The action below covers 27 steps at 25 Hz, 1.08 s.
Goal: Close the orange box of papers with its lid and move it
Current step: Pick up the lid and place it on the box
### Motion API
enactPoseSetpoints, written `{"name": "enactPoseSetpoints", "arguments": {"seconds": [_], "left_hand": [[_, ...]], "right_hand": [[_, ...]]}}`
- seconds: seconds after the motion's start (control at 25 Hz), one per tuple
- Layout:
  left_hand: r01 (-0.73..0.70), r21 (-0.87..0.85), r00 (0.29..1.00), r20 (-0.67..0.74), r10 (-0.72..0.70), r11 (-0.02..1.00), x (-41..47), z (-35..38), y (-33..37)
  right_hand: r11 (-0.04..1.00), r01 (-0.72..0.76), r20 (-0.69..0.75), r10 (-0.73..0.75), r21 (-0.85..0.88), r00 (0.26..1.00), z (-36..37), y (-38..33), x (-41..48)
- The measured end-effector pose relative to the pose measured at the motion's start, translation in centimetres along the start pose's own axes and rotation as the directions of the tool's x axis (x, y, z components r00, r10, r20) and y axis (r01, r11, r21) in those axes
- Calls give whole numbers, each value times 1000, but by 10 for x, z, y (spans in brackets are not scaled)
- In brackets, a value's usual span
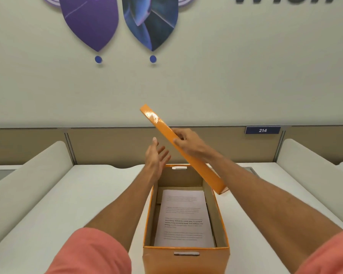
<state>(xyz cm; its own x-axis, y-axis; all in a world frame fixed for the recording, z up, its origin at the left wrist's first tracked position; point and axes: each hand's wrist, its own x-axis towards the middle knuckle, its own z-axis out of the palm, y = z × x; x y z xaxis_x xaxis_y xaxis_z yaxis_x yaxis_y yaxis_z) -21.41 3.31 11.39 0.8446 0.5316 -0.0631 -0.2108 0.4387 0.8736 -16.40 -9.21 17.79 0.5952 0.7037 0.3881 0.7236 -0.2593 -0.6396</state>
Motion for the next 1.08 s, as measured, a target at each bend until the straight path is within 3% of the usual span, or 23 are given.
{"name": "enactPoseSetpoints", "arguments": {"seconds": [0.12, 0.24, 0.48, 0.64, 0.72, 0.84, 0.92, 1.08], "left_hand": [[36, 219, 999, -6, -36, 975, -1, -21, 1], [63, 303, 998, -19, -61, 951, 2, -36, 5], [78, 378, 995, 30, -97, 922, 14, -53, 11], [146, 316, 989, -8, -151, 938, 24, -60, 7], [137, 336, 990, -68, -121, 932, 22, -60, 5], [100, 453, 989, -146, -37, 886, 21, -68, 1], [79, 536, 986, -165, 13, 840, 20, -75, -1], [81, 634, 980, -192, 55, 769, 17, -84, -15]], "right_hand": [[992, 16, -70, -7, 124, 998, -21, -29, 15], [938, -17, -106, 57, 346, 993, -44, -53, 24], [702, -70, -162, 259, 709, 952, -57, -40, 36], [504, -129, -77, 368, 854, 927, -57, -4, 31], [496, -140, -86, 406, 857, 910, -54, 19, 25], [671, -227, -161, 463, 706, 872, -43, 54, 14], [730, -304, -165, 494, 612, 853, -31, 80, 5], [654, -465, 12, 572, 597, 820, -2, 130, -22]]}}
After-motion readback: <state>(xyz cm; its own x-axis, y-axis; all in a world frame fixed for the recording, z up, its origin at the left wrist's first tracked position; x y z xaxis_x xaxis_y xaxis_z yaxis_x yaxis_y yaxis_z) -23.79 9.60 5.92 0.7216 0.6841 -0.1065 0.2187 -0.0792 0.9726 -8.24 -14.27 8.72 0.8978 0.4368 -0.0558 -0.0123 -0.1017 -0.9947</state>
